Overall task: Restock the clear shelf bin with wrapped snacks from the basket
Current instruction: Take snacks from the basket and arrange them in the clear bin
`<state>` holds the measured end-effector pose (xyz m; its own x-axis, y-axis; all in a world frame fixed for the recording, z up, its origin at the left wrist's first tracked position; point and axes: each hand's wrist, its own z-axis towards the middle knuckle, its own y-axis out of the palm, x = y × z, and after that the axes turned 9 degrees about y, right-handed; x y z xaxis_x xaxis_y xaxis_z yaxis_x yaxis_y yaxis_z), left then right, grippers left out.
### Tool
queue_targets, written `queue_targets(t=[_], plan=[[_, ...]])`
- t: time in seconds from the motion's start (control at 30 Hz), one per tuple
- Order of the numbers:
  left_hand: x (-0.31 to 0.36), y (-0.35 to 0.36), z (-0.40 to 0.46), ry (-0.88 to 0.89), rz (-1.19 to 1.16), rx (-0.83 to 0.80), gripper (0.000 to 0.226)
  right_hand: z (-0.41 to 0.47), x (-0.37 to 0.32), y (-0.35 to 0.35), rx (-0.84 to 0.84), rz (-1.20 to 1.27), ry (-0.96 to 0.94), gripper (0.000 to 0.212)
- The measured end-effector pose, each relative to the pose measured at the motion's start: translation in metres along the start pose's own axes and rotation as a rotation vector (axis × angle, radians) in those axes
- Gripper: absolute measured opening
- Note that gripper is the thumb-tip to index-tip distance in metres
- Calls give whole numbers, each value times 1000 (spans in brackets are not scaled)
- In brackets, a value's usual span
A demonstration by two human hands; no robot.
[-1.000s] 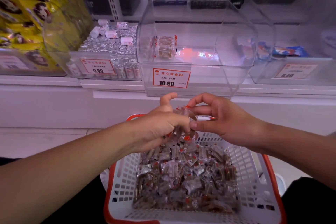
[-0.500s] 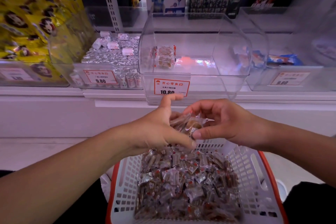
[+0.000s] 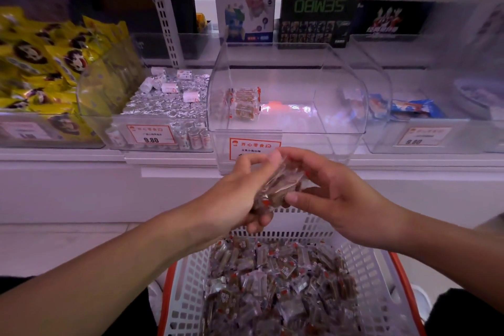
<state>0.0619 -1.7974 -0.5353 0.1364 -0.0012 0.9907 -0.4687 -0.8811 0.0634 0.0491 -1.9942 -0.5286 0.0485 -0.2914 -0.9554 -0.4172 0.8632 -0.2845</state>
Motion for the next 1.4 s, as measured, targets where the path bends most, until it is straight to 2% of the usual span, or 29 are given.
queue_targets(t=[0.17, 0.23, 0.33, 0.4, 0.43, 0.5, 0.57, 0.63, 0.83, 0.9, 1.0, 1.07, 1.13, 1.27, 1.4], plan=[[32, -12, 13, 65, -25, 65, 72, 8, -23, -19, 4, -34, -21, 39], [49, -26, 21, 162, 29, 151, 67, 24, -36, -30, 59, 30, -38, 32], [62, -59, 34, 401, 438, 520, 34, 68, -51, -55, 128, 192, 25, 28], [63, -82, 41, 409, 783, 708, 25, 106, -54, -70, 153, 95, 96, 18], [60, -90, 44, 340, 884, 703, 27, 125, -53, -73, 167, -24, 133, 13], [55, -97, 52, 219, 913, 570, 29, 161, -43, -72, 188, -251, 205, 16], [52, -97, 58, 229, 1006, 495, 27, 191, -31, -62, 179, -362, 272, 23], [51, -96, 61, 288, 1165, 496, 33, 214, -20, -48, 149, -435, 302, 27], [51, -103, 60, 342, 1186, 458, 17, 245, -9, -30, 180, -968, 125, 28], [51, -104, 60, 358, 1189, 439, 13, 244, -5, -30, 166, -1105, 53, 38], [49, -105, 59, 374, 1191, 429, 12, 238, -1, -29, 214, -1053, 112, 81], [48, -106, 58, 379, 1190, 428, 13, 237, -1, -30, 230, -1028, 219, 92], [48, -106, 58, 387, 1187, 425, 14, 237, -3, -32, 199, -972, 328, 86], [47, -103, 58, 393, 1146, 436, 11, 242, -2, -22, 151, -547, 486, 47], [47, -101, 57, 402, 1123, 446, 10, 255, -1, -15, 180, -498, 535, 39]])
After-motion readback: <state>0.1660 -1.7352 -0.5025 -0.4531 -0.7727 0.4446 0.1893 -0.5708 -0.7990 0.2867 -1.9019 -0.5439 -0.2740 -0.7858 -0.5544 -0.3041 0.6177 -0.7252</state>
